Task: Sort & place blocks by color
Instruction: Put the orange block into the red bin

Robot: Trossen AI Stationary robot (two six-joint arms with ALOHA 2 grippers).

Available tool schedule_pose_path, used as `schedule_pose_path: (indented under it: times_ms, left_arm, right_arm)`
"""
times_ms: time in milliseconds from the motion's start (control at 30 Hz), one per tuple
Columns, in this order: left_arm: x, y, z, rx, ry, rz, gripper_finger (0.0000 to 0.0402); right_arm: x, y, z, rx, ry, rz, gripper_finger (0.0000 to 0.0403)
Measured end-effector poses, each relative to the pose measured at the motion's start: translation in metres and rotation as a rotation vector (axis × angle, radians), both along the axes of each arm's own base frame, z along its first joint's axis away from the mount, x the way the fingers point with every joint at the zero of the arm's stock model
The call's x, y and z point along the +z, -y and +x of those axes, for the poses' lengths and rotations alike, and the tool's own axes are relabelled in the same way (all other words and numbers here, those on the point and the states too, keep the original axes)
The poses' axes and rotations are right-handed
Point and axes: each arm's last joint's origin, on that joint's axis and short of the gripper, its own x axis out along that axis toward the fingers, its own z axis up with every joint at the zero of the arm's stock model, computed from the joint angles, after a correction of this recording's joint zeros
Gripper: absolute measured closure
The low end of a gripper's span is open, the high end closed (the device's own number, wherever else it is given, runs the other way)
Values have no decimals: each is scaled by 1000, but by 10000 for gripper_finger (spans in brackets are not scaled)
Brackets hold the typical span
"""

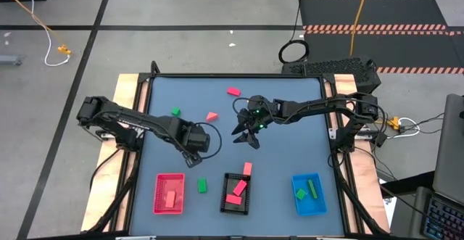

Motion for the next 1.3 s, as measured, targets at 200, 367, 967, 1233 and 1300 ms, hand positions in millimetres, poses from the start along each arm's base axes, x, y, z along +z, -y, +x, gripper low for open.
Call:
schedule_pose_path:
  times_ms: [200, 367, 967, 1233, 1300]
  left_arm:
    - [34, 32, -4, -54, 34, -15, 260]
    - [46, 60, -15, -35, 29, -53, 253]
    - [43, 121, -54, 4, -11, -94, 243]
    - [39, 122, -56, -27, -21, -76, 241]
    - [39, 122, -56, -49, -22, -74, 241]
  right_arm:
    - [0, 0, 0, 0, -1, 0, 216]
    - [-1, 0, 0, 0, -8, 2, 216]
    - [0, -1, 0, -15, -11, 27, 216]
    - [0, -1, 0, -15, -11, 27, 216]
    - [0, -1, 0, -15, -11, 27, 216]
